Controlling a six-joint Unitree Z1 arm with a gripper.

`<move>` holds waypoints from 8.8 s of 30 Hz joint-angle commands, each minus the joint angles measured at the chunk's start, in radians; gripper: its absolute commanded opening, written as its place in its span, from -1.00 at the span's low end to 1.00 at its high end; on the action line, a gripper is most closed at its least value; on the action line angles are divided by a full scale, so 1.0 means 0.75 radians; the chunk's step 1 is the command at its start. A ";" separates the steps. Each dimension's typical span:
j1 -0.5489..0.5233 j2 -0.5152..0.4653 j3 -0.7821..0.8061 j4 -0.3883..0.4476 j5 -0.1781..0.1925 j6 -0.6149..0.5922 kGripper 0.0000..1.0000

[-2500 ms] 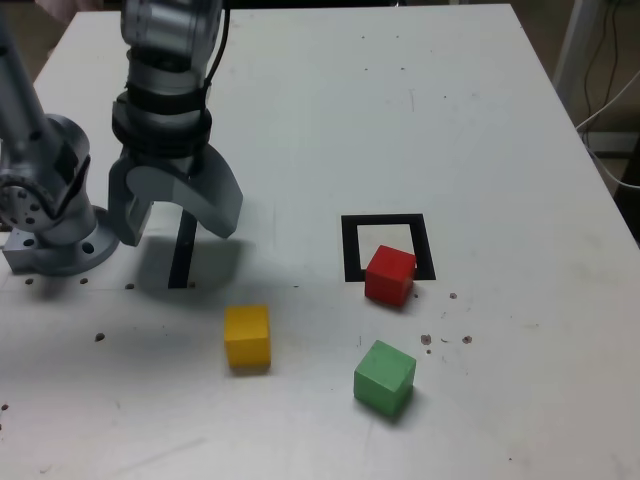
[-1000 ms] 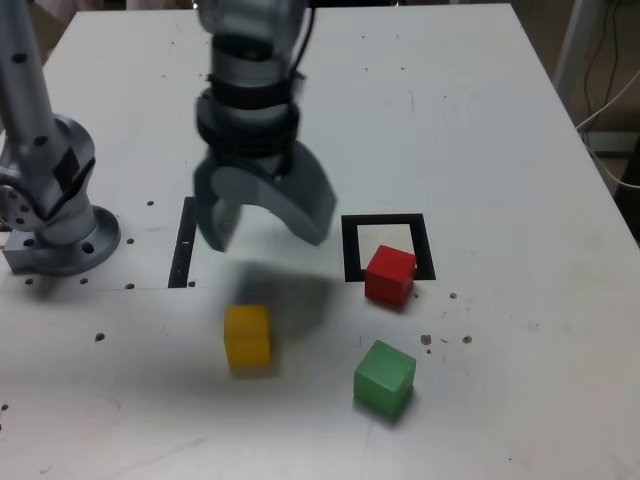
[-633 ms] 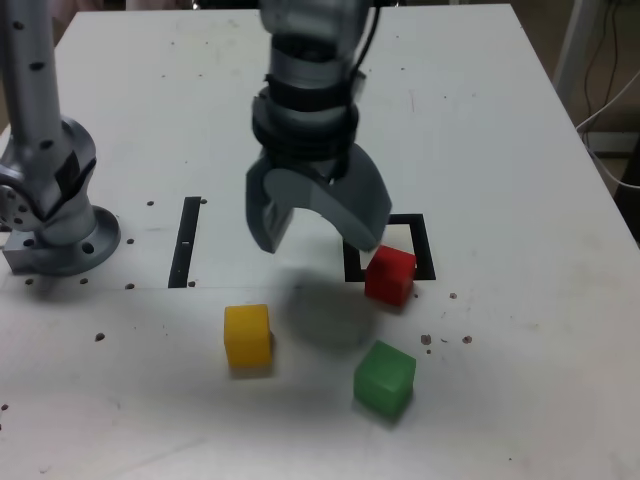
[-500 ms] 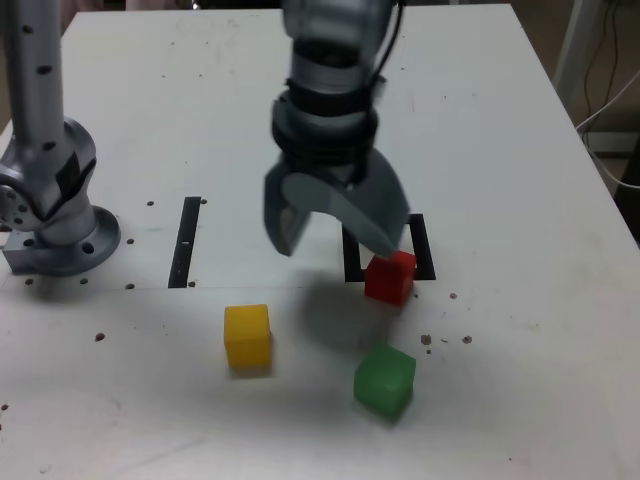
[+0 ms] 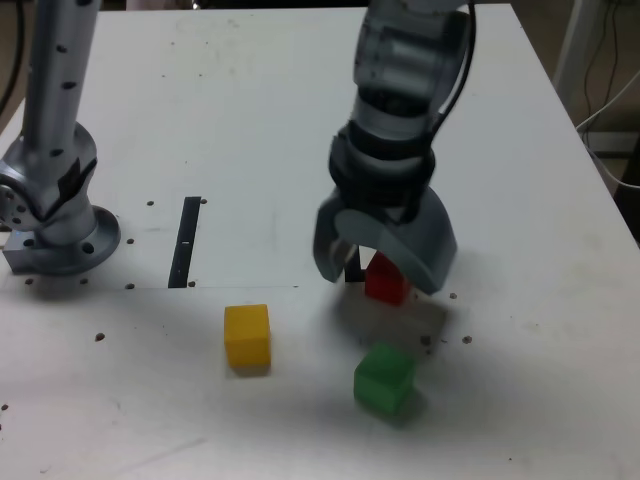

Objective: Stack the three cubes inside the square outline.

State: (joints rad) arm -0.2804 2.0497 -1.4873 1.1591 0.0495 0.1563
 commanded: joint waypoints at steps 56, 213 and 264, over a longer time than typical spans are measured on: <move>0.051 -0.109 -0.004 0.020 -0.018 -0.222 -0.41; -0.364 -0.226 0.513 -0.247 -0.208 -0.830 -0.43; 0.250 0.019 -0.291 0.285 -0.037 -0.173 -0.43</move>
State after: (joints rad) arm -0.0965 2.0488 -1.6989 1.3742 0.0244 0.0236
